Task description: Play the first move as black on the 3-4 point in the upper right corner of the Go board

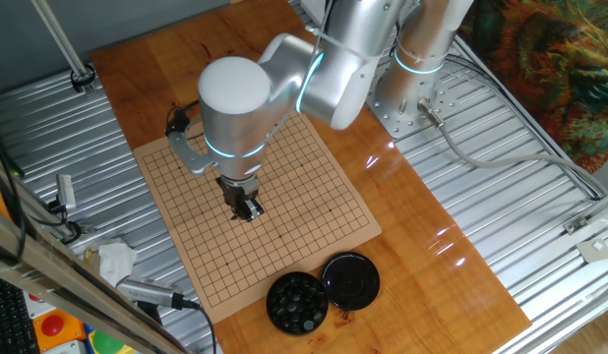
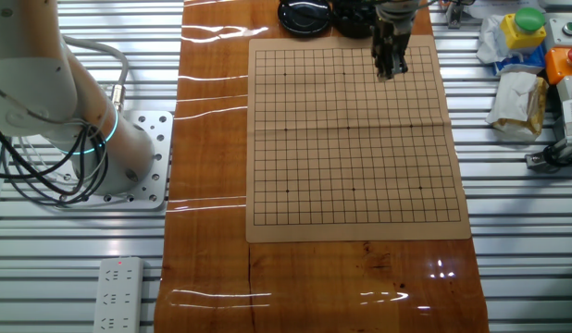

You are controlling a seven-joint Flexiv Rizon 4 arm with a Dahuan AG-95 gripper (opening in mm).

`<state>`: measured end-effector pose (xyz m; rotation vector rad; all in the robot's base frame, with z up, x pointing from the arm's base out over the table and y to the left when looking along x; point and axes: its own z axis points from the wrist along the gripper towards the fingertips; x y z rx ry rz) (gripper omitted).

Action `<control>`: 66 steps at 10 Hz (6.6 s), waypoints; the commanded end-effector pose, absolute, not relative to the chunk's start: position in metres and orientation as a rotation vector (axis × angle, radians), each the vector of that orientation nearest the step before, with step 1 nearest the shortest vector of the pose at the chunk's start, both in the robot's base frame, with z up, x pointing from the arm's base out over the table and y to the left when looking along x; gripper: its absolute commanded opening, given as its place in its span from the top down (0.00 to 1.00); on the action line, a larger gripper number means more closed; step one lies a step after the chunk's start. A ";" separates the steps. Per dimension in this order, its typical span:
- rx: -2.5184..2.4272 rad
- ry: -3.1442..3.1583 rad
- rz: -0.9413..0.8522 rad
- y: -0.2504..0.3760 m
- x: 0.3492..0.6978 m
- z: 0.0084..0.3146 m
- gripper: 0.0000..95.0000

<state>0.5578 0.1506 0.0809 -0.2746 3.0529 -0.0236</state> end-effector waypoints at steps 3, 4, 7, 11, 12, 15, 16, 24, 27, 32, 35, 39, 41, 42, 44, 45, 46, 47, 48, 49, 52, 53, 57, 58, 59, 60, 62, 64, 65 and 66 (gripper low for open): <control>-0.179 3.095 -0.030 0.151 0.557 0.081 1.00; -0.151 3.097 -0.028 0.151 0.557 0.081 1.00; 0.030 3.100 -0.020 0.151 0.557 0.081 1.00; 0.047 3.098 -0.020 0.151 0.557 0.081 1.00; 0.055 3.095 -0.020 0.151 0.557 0.082 1.00; 0.063 3.097 -0.017 0.151 0.557 0.082 1.00; 0.056 3.097 -0.017 0.151 0.557 0.082 1.00; -0.087 3.098 -0.013 0.074 0.570 0.073 1.00; -0.169 3.092 -0.014 0.020 0.574 0.062 1.00; -0.230 3.084 -0.016 -0.019 0.583 0.052 1.00; -0.253 3.082 -0.017 -0.031 0.592 0.050 1.00; -0.278 3.075 -0.017 -0.045 0.603 0.042 1.00; -0.289 3.075 -0.014 -0.053 0.608 0.044 1.00; -0.294 3.074 -0.014 -0.058 0.610 0.043 1.00; -0.294 3.074 -0.014 -0.062 0.613 0.041 1.00; -0.296 3.074 -0.013 -0.063 0.614 0.040 1.00; -0.303 3.073 -0.012 -0.067 0.616 0.039 1.00; -0.302 3.073 -0.012 -0.068 0.616 0.039 1.00; -0.303 3.073 -0.014 -0.069 0.616 0.038 1.00; -0.303 3.072 -0.013 -0.070 0.616 0.036 1.00; -0.312 3.071 -0.013 -0.077 0.614 0.038 1.00; -0.312 3.071 -0.013 -0.077 0.614 0.038 1.00; -0.307 3.072 -0.012 -0.077 0.614 0.038 1.00; -0.299 3.070 -0.015 -0.077 0.614 0.038 1.00; -0.295 3.065 -0.014 -0.077 0.614 0.038 1.00; -0.297 3.060 -0.011 -0.077 0.614 0.038 1.00; -0.299 3.064 -0.012 -0.077 0.614 0.038 1.00; -0.287 3.071 -0.012 -0.077 0.614 0.038 1.00; -0.282 3.072 -0.012 -0.077 0.614 0.037 1.00; -0.279 3.071 -0.010 -0.076 0.615 0.037 1.00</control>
